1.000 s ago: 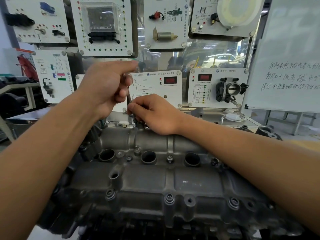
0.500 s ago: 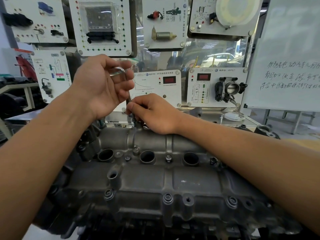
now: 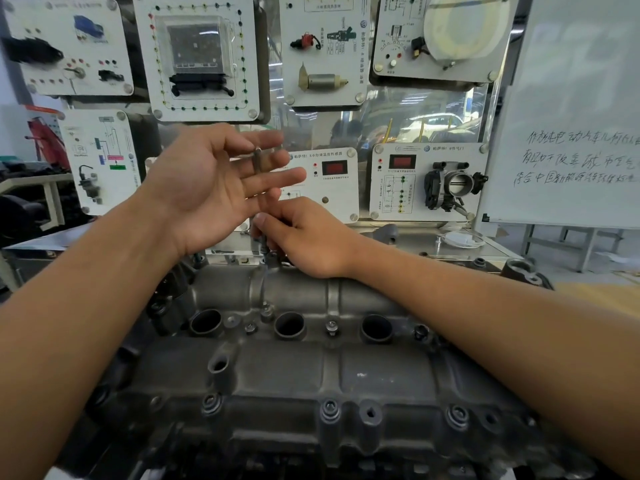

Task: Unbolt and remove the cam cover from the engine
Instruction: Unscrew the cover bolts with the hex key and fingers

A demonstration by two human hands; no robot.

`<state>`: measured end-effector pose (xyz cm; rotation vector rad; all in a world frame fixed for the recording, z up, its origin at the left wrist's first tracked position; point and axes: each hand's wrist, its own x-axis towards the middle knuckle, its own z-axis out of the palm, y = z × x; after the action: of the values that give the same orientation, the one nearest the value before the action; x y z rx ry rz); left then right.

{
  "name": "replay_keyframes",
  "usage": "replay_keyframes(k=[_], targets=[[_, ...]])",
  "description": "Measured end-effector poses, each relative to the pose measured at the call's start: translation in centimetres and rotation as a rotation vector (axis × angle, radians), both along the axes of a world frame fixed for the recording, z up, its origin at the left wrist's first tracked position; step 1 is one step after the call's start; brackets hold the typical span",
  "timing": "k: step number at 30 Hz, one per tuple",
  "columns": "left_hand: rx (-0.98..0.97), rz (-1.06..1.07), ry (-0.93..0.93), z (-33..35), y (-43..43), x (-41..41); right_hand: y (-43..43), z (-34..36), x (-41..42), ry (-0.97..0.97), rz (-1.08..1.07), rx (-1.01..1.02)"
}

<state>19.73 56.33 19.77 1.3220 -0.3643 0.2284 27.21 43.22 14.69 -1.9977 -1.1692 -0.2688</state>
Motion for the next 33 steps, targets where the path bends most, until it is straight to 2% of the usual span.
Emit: replay_keyframes(k=[4, 8, 11, 18, 23, 29, 33], targets=[[0.047, 0.110, -0.025, -0.1, -0.2, 0.2, 0.1, 0.0, 0.0, 0.002, 0.004, 0.001], [0.178, 0.360, -0.101, -0.2, -0.4, 0.5, 0.1, 0.0, 0.1, -0.032, 0.007, -0.027], [0.174, 0.408, -0.091, -0.1, -0.4, 0.6, 0.2, -0.1, 0.1, -0.037, 0.019, -0.034], [-0.069, 0.200, 0.050, 0.2, -0.1, 0.2, 0.2, 0.0, 0.0, -0.028, 0.009, -0.053], [-0.192, 0.139, 0.112, 0.1, 0.3, 0.3, 0.2, 0.0, -0.1, -0.023, 0.008, -0.045], [-0.213, -0.020, 0.094, -0.2, 1.0, 0.1, 0.2, -0.1, 0.1, -0.017, 0.000, -0.033], [-0.111, -0.067, 0.040, -0.1, 1.1, 0.0, 0.1, -0.1, 0.1, -0.009, 0.006, -0.015]])
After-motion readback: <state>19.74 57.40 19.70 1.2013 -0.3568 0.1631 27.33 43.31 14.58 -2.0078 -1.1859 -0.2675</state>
